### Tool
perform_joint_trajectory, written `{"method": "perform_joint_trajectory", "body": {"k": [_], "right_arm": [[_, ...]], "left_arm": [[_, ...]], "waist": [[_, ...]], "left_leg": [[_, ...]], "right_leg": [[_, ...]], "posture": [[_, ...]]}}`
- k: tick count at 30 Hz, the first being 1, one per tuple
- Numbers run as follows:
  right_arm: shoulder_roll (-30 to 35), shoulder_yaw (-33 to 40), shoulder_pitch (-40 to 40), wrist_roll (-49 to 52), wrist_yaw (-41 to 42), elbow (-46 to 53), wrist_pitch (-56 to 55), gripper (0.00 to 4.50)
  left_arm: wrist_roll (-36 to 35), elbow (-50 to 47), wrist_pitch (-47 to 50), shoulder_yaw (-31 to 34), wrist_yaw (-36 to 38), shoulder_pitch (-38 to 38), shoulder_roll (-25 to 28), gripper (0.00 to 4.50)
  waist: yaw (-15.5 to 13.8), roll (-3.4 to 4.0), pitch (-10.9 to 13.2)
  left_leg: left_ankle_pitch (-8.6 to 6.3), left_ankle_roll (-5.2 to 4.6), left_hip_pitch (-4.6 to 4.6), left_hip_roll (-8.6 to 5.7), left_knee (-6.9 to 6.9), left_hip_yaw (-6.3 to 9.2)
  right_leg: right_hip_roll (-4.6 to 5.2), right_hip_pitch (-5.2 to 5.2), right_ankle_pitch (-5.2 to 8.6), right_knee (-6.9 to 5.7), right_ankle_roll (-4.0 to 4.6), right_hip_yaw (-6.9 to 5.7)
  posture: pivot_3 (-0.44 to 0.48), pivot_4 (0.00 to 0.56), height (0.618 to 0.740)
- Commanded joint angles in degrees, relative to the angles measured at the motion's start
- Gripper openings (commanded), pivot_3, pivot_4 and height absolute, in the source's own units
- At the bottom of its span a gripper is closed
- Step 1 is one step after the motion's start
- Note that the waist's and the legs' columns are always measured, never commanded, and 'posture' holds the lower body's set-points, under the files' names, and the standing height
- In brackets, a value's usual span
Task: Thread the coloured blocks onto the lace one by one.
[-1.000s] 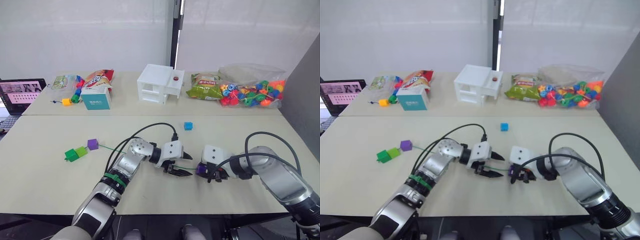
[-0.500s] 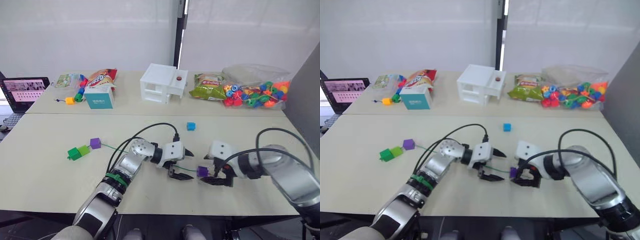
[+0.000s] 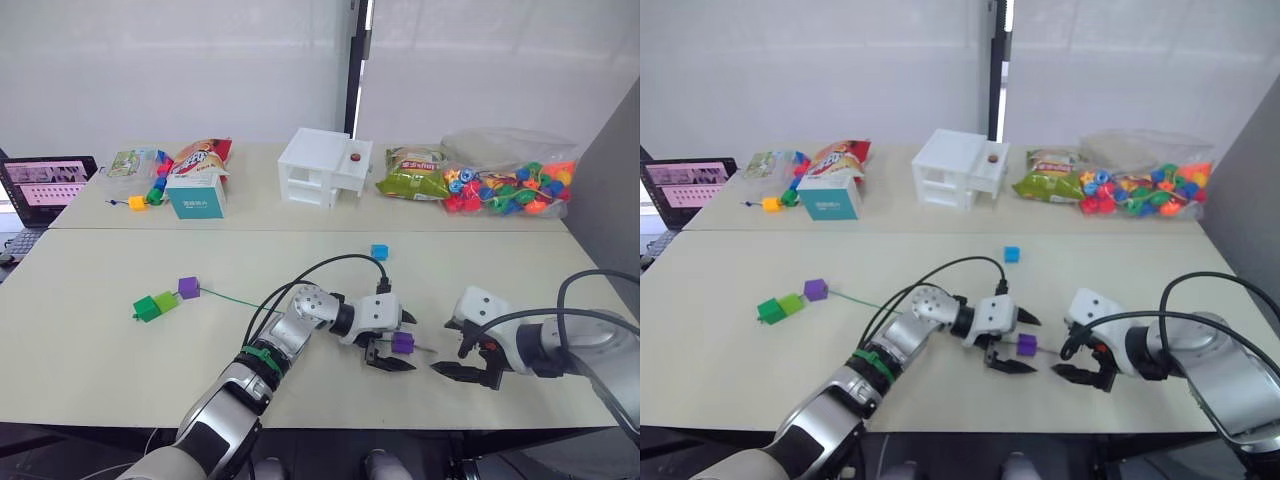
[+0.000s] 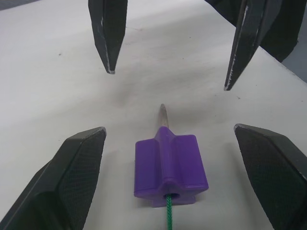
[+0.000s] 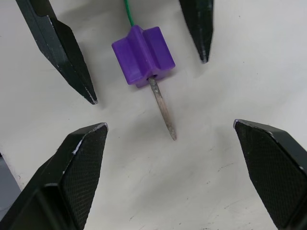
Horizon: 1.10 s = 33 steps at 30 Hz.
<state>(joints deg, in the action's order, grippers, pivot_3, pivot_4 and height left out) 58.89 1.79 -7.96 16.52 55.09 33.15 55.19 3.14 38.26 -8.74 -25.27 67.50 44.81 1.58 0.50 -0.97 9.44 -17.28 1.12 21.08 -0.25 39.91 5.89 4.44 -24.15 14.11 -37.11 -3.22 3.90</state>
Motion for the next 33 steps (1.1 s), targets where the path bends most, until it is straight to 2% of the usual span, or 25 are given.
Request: {"method": "perform_joint_trajectory", "body": {"k": [1,6,14,18,28,33], "right_arm": [[0.97,0.07,-0.32,-1.59,-1.72,0.15,-3.91,4.5],[-0.28,-3.51,-0.96,-2.87,-2.53,-1.79,-8.2,4.5],[-2.59,-10.06,-4.1,-3.98,-2.53,-5.92,-9.84,4.5],[-2.76,-11.31,-3.93,-3.95,-1.33,-6.99,-11.01,3.38],[-3.77,-11.02,-2.77,-4.57,-2.32,-9.1,-11.11,0.01],[-5.18,-12.45,-5.4,-5.3,-1.83,-11.34,-12.33,0.0]], "left_arm": [[1.04,0.21,-1.73,-0.85,0.11,1.98,-0.28,2.96],[1.73,0.56,-2.89,-1.03,0.16,2.06,0.53,1.4],[2.19,0.3,-3.94,-1.23,-0.75,1.82,1.14,1.39],[2.34,0.37,-4.27,-1.02,-1.17,1.94,1.16,1.39],[2.08,0.08,-5.61,-0.19,-0.76,2.33,3.01,1.39],[0.69,-0.03,-6.9,2.78,0.48,3.1,8.93,1.39]], "waist": [[0.0,0.0,0.0],[0.13,0.0,0.0],[0.17,0.0,0.0],[0.18,0.0,0.0],[0.18,-0.02,-0.01],[0.6,-0.02,-0.01]], "left_leg": [[0.0,0.0,0.0,0.0,0.0,0.0],[0.0,0.0,-0.01,0.0,-0.01,0.0],[0.0,0.0,-0.01,0.0,-0.01,0.0],[0.0,0.01,-0.01,0.0,0.0,0.0],[0.01,0.01,-0.08,0.0,0.03,0.01],[0.03,0.04,-0.13,0.04,0.04,0.0]], "right_leg": [[0.0,0.0,0.0,0.01,0.0,0.0],[-0.01,0.0,0.0,0.01,0.0,0.0],[-0.01,-0.01,0.0,0.01,0.0,0.0],[-0.01,0.0,0.0,0.01,0.0,0.0],[-0.01,0.11,0.0,0.02,0.0,0.0],[-0.04,0.12,0.0,0.01,0.0,0.0]], "posture": [[0.0,0.15,0.74],[0.0,0.15,0.74],[0.0,0.15,0.74],[0.0,0.15,0.74],[0.0,0.15,0.74],[0.0,0.15,0.74]]}}
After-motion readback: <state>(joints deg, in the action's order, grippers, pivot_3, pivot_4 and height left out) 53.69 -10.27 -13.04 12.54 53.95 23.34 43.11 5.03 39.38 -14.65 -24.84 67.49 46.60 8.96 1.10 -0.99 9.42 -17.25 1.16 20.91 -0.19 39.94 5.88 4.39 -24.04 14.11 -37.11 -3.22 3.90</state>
